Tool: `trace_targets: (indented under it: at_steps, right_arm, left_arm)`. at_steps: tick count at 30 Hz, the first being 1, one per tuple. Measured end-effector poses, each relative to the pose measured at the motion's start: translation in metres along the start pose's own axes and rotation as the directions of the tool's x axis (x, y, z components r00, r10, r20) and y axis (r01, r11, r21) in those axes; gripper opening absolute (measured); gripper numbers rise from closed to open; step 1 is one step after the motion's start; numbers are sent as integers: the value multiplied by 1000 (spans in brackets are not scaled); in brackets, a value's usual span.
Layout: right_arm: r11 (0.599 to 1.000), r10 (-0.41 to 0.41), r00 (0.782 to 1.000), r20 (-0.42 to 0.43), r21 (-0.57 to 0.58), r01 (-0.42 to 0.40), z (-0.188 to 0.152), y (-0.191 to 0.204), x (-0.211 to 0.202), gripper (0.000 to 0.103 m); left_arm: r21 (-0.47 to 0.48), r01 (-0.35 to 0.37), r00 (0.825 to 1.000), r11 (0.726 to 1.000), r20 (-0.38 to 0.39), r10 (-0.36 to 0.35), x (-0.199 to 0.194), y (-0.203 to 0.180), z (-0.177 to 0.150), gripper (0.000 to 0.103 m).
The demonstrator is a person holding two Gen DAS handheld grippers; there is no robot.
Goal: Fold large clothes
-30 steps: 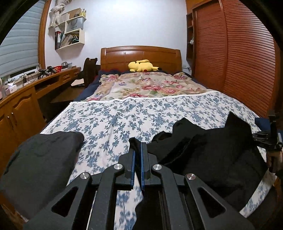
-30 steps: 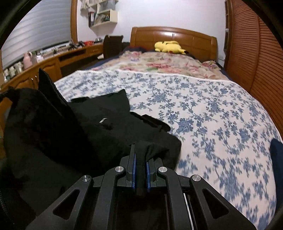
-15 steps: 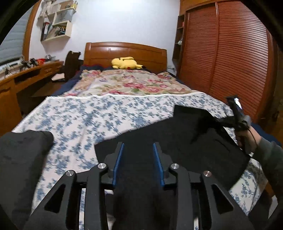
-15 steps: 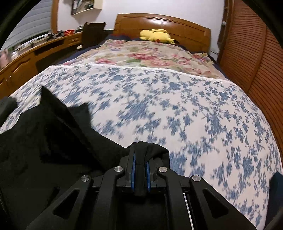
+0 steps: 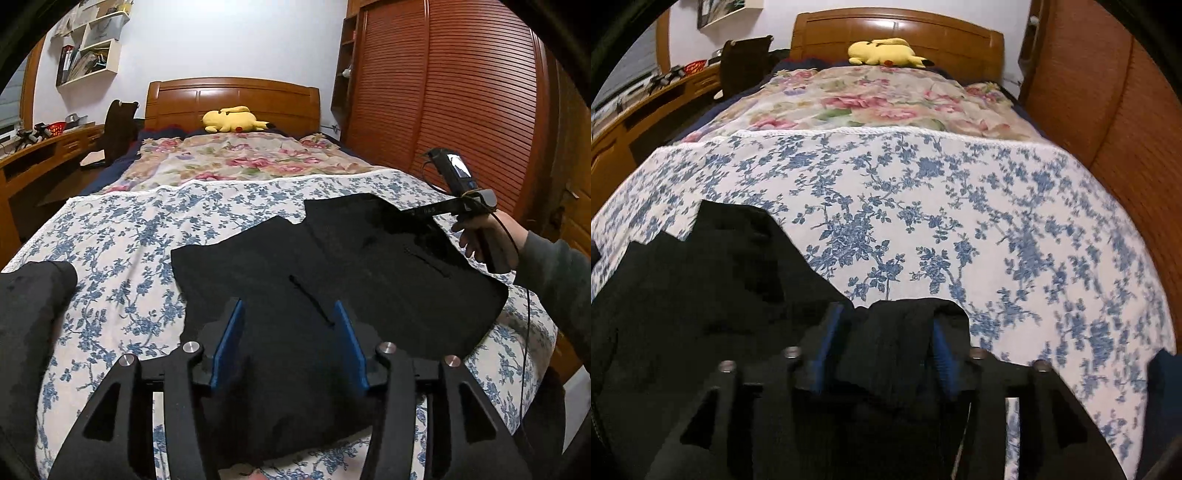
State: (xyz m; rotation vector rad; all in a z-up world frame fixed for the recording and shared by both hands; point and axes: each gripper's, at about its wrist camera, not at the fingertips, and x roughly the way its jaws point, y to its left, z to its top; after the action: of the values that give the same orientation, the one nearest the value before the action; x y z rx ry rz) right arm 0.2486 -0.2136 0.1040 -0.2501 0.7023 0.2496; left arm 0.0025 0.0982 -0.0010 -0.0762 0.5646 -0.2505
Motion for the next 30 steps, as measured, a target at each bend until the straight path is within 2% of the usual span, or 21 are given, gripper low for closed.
trace_targets:
  at_steps: [1, 2, 5, 8, 13, 17, 21, 24, 27, 30]
  right_arm:
    - [1000, -23, 1000, 14, -14, 23, -2, 1, -7, 73]
    - [999, -37, 999, 26, -23, 38, -4, 1, -15, 75]
    - [999, -38, 999, 35, -29, 39, -16, 3, -36, 75]
    - [997, 35, 999, 31, -68, -33, -39, 14, -54, 75]
    - [987, 138, 989, 57, -87, -133, -95, 27, -95, 75]
    - [982, 181, 982, 62, -72, -177, -139, 30, -118, 75]
    - [983, 177, 982, 66, -70, -173, -169, 24, -135, 75]
    - [988, 145, 987, 74, -64, -140, -178, 20, -142, 75]
    - [992, 121, 991, 57, -28, -119, -188, 7, -138, 75]
    - [988, 154, 988, 4, 6, -154, -199, 3, -120, 75]
  left_arm:
    - [-1, 1, 1000, 1000, 1, -1, 0, 0, 0, 52]
    - [-1, 0, 1000, 1000, 3, 0, 0, 0, 0, 52]
    - [1, 7, 1000, 1000, 3, -7, -1, -5, 0, 52]
    - [10, 19, 1000, 1000, -4, -19, -1, -11, -5, 52]
    - [23, 18, 1000, 1000, -19, -18, 0, -22, -14, 52]
    - [27, 23, 999, 999, -28, -22, 0, -28, -20, 52]
    - [36, 23, 999, 999, -39, -21, 3, -33, -23, 52]
    - [39, 25, 999, 999, -40, -23, 2, -36, -24, 52]
    - [42, 24, 999, 999, -43, -22, 4, -38, -25, 52]
    - [48, 23, 998, 999, -56, -20, 7, -40, -26, 52]
